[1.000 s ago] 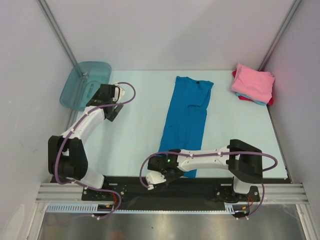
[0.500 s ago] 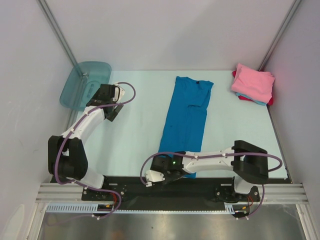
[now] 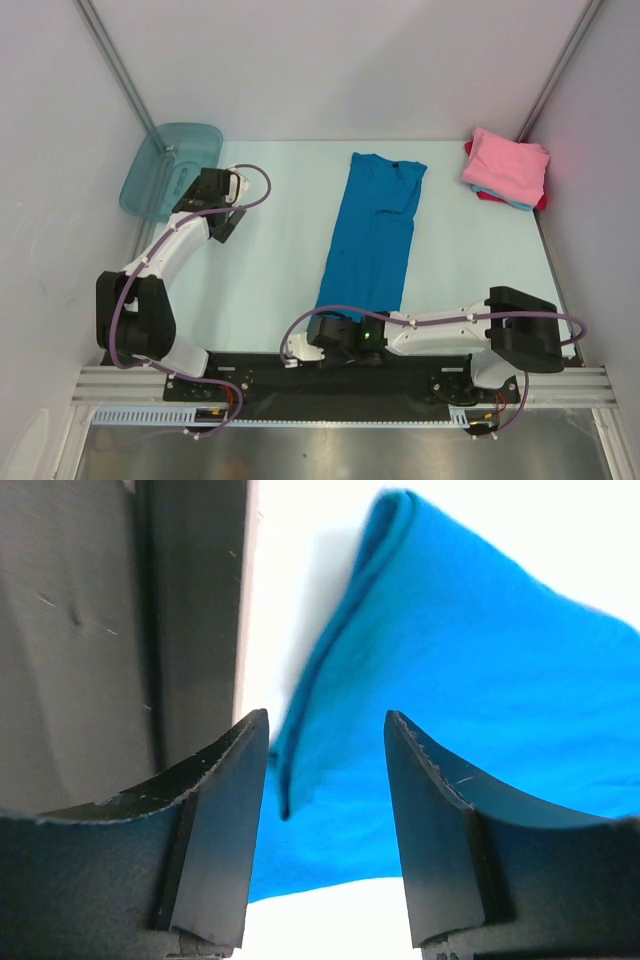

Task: Fold and stack the t-shirts
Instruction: Fold the tshirt

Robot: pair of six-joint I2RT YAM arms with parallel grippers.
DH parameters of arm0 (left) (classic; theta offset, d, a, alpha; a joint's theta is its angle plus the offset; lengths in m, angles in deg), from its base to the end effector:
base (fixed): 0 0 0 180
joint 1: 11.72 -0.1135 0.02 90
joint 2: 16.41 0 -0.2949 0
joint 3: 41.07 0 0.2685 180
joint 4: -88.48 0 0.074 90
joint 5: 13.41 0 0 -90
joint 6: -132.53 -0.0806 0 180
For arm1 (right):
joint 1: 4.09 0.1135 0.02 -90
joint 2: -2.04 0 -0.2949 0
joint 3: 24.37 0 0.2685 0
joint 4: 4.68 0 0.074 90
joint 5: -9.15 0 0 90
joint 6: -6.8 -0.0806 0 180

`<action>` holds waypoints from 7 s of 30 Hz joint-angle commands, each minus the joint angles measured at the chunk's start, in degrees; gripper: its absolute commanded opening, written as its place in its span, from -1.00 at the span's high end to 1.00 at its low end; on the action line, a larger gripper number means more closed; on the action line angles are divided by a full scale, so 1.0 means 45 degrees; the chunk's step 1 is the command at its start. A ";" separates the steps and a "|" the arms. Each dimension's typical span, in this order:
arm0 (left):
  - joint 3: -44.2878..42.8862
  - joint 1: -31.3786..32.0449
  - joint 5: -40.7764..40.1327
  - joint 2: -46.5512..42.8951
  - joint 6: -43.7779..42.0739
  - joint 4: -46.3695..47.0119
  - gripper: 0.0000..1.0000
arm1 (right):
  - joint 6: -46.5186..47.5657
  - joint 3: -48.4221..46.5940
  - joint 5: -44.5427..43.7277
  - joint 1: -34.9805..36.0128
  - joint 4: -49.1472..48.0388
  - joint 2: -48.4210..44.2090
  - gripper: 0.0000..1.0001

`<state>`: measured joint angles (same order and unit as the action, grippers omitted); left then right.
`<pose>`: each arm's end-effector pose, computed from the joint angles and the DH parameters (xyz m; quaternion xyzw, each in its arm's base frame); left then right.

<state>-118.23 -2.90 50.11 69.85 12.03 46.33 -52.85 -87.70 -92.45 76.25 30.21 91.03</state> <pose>0.3586 -0.0193 0.2513 0.2374 0.8903 0.2729 0.2765 0.0717 0.3246 0.1589 -0.7769 0.5683 0.0183 0.2705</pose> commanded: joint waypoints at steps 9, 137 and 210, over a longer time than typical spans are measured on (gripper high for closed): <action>-0.0273 -0.0026 -0.0288 -0.0340 -0.0175 0.0149 -1.00 | -0.0748 0.0031 -0.0255 0.0683 -0.0372 0.0303 -0.11; -0.0234 0.0130 -0.0658 0.0089 -0.0410 0.0364 -1.00 | 0.4544 -0.0769 -0.3772 -0.2929 -0.0977 -0.1866 1.00; -0.0039 0.0462 -0.0639 0.0441 -0.0331 0.0422 -1.00 | 0.4418 -0.1723 -0.5190 -0.8419 -0.8456 0.0970 0.52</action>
<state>-118.21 -1.24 48.06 71.84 10.55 47.20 -19.67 -92.53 -121.19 36.99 -25.85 103.10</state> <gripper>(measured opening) 0.996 0.497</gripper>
